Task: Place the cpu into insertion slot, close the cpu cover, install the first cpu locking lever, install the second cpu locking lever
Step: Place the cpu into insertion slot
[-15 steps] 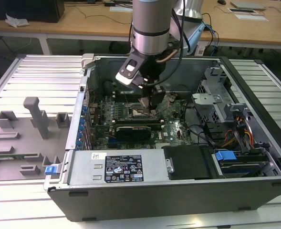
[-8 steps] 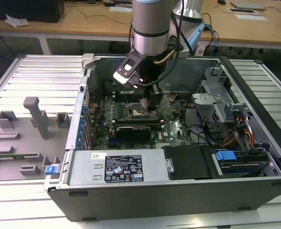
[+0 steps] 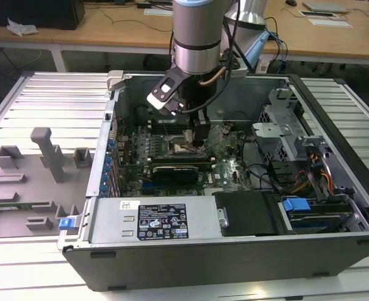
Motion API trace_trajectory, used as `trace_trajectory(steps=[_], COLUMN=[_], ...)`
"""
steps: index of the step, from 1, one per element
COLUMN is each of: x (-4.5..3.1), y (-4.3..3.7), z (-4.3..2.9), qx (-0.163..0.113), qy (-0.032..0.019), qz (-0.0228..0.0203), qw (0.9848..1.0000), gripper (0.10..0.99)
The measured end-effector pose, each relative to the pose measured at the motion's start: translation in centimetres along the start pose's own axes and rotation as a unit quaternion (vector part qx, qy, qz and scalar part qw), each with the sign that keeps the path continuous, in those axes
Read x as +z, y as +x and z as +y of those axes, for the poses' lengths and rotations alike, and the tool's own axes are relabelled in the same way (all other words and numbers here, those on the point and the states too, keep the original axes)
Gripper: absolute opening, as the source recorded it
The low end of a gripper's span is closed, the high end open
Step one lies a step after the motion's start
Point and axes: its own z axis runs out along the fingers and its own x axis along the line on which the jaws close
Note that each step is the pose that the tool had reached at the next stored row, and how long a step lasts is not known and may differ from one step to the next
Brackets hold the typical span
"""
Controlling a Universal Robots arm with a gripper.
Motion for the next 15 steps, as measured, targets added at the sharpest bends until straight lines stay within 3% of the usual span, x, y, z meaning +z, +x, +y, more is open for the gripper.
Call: trace_trajectory(steps=[5,15], x=[0.49,1.41], y=[0.75,1.25], z=[-0.29,-0.8], qx=[0.004,0.006], qy=[0.0002,0.0009], qz=[-0.0003,-0.0004], qw=[1.0,1.0], gripper=[0.541,0.541])
